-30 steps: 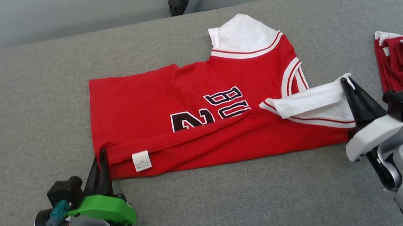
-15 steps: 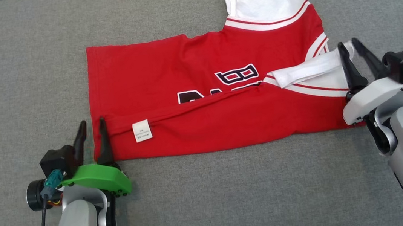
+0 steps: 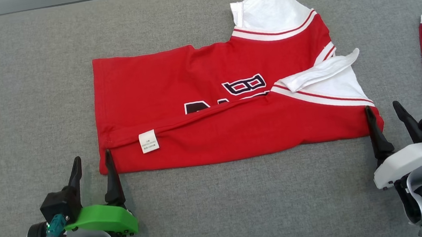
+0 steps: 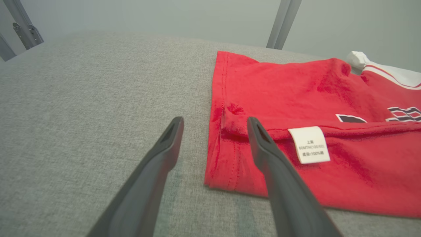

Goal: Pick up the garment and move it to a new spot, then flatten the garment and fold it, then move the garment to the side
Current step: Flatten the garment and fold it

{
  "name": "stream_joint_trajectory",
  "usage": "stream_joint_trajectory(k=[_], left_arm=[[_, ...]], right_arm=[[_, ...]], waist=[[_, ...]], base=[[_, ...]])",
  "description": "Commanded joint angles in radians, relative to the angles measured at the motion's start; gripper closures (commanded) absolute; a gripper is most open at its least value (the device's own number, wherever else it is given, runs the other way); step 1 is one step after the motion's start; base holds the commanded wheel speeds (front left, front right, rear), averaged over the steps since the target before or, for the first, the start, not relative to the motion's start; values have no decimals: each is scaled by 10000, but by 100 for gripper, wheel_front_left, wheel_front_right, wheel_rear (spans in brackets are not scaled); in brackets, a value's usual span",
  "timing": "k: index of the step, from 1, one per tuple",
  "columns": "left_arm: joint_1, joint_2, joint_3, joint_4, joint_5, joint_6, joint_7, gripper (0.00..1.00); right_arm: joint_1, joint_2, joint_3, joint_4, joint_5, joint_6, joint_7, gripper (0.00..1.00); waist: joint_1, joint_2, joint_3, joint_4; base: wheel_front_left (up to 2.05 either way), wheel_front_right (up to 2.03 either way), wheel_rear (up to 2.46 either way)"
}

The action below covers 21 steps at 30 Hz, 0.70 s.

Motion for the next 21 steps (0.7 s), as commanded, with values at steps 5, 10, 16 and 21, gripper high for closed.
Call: stream_joint_trajectory(k=[5, 10, 16, 21], left_arm=[[176, 51, -64, 75, -8, 74, 8, 0], [39, 51, -202, 208, 35, 93, 8, 0], [-18, 51, -239, 476, 16, 59, 10, 0], [77, 51, -206, 763, -105, 76, 10, 0]], right_arm=[[278, 219, -119, 397, 16, -15, -28, 0], [-72, 302, 106, 1167, 176, -15, -8, 75], [-317, 203, 339, 1535, 499, -20, -2, 100], [-249, 106, 368, 1330, 625, -20, -3, 100]], waist=[[0, -1, 41, -25], [0, -1, 95, 38], [0, -1, 130, 74], [0, -1, 107, 57]], base=[[0, 0, 0], [0, 0, 0], [0, 0, 0], [0, 0, 0]])
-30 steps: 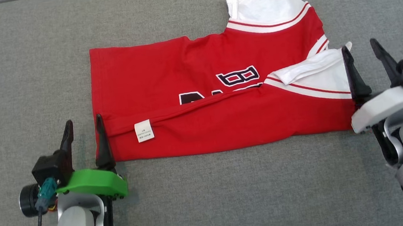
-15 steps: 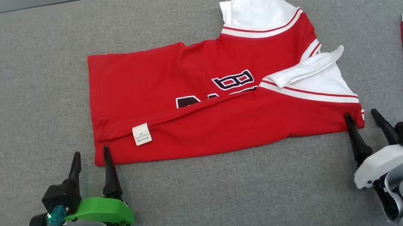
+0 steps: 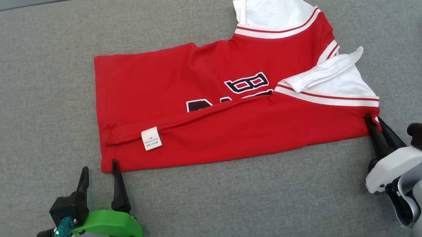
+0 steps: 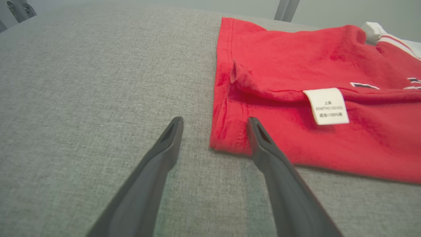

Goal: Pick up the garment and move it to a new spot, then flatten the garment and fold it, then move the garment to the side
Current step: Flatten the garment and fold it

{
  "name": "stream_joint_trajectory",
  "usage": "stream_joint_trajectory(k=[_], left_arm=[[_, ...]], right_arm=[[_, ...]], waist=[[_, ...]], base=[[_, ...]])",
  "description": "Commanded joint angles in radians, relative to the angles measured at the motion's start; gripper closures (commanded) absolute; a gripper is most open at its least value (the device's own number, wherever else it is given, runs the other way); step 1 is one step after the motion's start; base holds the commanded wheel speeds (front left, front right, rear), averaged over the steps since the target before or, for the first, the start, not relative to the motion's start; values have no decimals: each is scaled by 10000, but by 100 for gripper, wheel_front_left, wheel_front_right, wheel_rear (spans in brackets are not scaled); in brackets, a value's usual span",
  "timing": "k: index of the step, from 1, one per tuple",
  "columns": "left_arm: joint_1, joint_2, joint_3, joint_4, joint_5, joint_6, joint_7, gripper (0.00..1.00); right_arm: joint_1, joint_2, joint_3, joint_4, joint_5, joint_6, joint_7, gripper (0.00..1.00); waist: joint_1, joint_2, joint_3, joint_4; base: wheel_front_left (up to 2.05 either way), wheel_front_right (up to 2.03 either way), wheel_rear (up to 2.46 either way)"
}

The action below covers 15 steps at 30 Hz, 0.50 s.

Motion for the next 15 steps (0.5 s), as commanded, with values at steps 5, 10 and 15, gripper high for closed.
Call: stream_joint_trajectory(k=[5, 10, 15], left_arm=[[-44, 49, 25, 295, -449, -175, 10, 0], [-274, 49, -85, 999, -933, -356, 27, 0], [-454, 11, -371, 1232, -1022, -699, 33, 91]], right_arm=[[122, -155, 109, -244, 132, -24, 26, 100], [111, -171, 231, -380, 142, -23, 24, 100], [72, -185, 234, -475, 81, -24, 24, 100]], waist=[[0, 0, 29, -75], [0, 0, 112, -153], [0, 0, 199, -203]], base=[[0, 0, 0], [0, 0, 0], [0, 0, 0]])
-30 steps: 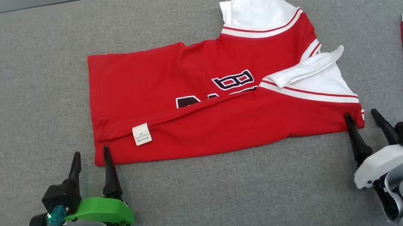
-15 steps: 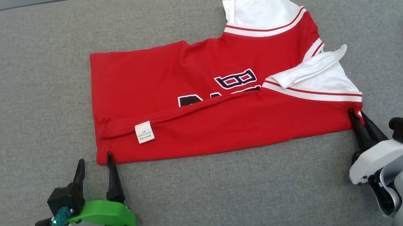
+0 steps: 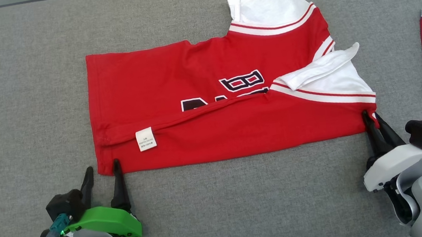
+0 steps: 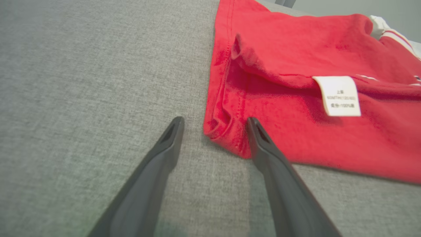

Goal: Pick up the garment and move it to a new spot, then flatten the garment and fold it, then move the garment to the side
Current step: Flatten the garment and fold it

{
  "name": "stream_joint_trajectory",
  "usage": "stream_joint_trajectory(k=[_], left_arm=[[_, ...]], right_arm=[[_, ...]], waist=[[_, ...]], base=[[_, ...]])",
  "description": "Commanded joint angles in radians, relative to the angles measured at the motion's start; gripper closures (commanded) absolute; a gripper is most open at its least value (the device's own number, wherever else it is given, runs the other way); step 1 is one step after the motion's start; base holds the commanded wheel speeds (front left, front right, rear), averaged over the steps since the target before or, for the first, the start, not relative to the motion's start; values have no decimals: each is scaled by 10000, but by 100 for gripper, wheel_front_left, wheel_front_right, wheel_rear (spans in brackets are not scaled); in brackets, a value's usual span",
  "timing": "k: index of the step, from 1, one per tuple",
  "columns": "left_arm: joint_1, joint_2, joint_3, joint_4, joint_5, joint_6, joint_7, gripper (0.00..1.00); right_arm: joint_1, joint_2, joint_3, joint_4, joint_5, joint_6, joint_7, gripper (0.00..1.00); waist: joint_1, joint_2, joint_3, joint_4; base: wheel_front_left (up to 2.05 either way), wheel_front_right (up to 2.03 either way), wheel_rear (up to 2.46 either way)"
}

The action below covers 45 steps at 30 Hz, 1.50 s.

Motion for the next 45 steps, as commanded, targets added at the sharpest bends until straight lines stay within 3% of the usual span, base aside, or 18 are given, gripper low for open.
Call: stream_joint_trajectory(k=[1, 12, 22, 27, 40, 41, 42, 43, 45], left_arm=[[-31, -38, -198, 167, 25, -170, 70, 100], [-44, 0, -243, -851, -92, -574, 35, 100], [773, 8, 654, -1187, 436, -653, 35, 100], [1465, 11, 922, -830, 469, -615, 35, 100], [3788, 16, 433, -125, 58, -329, 35, 100], [3796, 16, 360, -87, 69, -289, 35, 73], [3766, 16, 342, -40, 31, -244, 35, 20], [3660, 17, 365, -64, 37, -195, 35, 0], [3375, 13, 440, -306, 232, -130, 35, 0]], right_arm=[[34, -56, -29, -40, -44, -22, 21, 100], [170, 167, -297, -243, 156, -19, 13, 100], [197, 264, -169, 260, 522, -21, 11, 100], [650, 218, -8, 259, 626, -22, 11, 100], [3203, -72, 561, 74, 826, -22, 12, 100], [3236, -98, 506, 63, 795, -22, 12, 6], [3245, -93, 450, 50, 784, -22, 12, 0], [3195, -80, 363, -15, 715, -21, 12, 0], [2980, -96, 174, -194, 549, -19, 12, 0]], waist=[[0, -1, 23, -13], [0, -1, -411, 131], [0, -1, -2925, -118], [0, -1, -3530, -186], [0, -1, -3509, -93], [0, -1, -3460, -79], [0, -1, -3402, -63], [0, -1, -3340, -50], [0, -1, -3174, 1]], base=[[0, 0, 0], [0, 0, 0], [0, 0, 0], [0, 0, 0], [0, 0, 0], [0, 0, 0], [0, 0, 0], [0, 0, 0], [0, 0, 0]])
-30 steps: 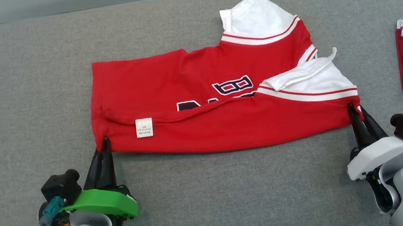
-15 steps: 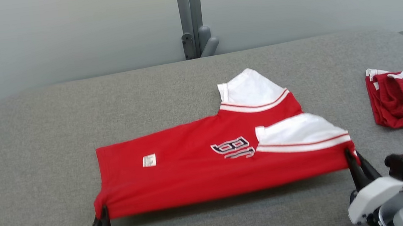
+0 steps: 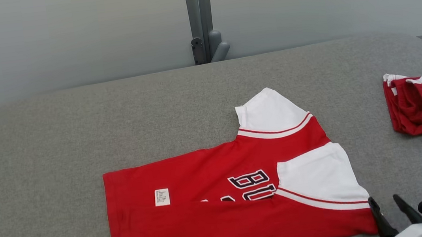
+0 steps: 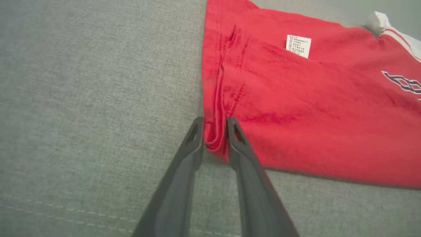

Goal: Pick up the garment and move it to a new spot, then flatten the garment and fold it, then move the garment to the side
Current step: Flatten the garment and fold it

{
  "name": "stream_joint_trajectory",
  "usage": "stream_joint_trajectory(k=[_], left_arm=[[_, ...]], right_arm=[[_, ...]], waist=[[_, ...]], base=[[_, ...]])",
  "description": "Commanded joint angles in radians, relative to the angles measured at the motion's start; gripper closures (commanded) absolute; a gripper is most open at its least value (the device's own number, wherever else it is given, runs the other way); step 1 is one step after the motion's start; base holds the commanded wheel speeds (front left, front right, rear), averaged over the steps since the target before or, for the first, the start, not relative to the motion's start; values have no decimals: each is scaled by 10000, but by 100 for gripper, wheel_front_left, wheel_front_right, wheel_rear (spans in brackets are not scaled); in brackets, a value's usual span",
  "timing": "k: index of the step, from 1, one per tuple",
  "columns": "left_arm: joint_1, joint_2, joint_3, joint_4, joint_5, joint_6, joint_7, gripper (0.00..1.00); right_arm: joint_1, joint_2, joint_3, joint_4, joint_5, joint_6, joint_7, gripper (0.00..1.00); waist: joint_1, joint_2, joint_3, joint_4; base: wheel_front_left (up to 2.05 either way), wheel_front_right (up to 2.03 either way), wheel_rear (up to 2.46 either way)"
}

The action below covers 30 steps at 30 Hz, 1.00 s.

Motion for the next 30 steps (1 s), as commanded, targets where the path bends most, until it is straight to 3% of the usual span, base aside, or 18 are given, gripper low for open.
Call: stream_joint_trajectory(k=[1, 9, 18, 28, 29, 30], left_arm=[[-458, 61, 132, -333, 282, 78, 6, 0], [-2308, 97, 280, -752, 1107, -134, 7, 0], [-5243, 380, 319, 1200, 1699, -297, 8, 0], [-6311, 412, 384, 2820, 1766, -344, 17, 0], [-6327, 395, 357, 2903, 1759, -366, 19, 6], [-6375, 390, 308, 2913, 1796, -391, 19, 27]], right_arm=[[-334, -70, -255, -281, -244, -16, 0, 0], [-2079, -136, -406, -820, -893, -16, 0, 0], [-4877, -357, 613, -21, -1244, -16, 0, 0], [-6506, -704, 1402, 724, -1162, -16, 0, 0], [-6634, -744, 1456, 800, -1133, -16, 0, 0], [-6776, -795, 1535, 869, -1145, -16, 0, 0]], waist=[[0, 0, 313, 100], [0, 0, 1672, 340], [0, 0, 2963, 517], [0, 0, 3611, 636], [0, 0, 3651, 659], [0, 0, 3691, 688]], base=[[0, 0, 0], [0, 0, 0], [0, 0, 0], [0, 0, 0], [0, 0, 0], [0, 0, 0]])
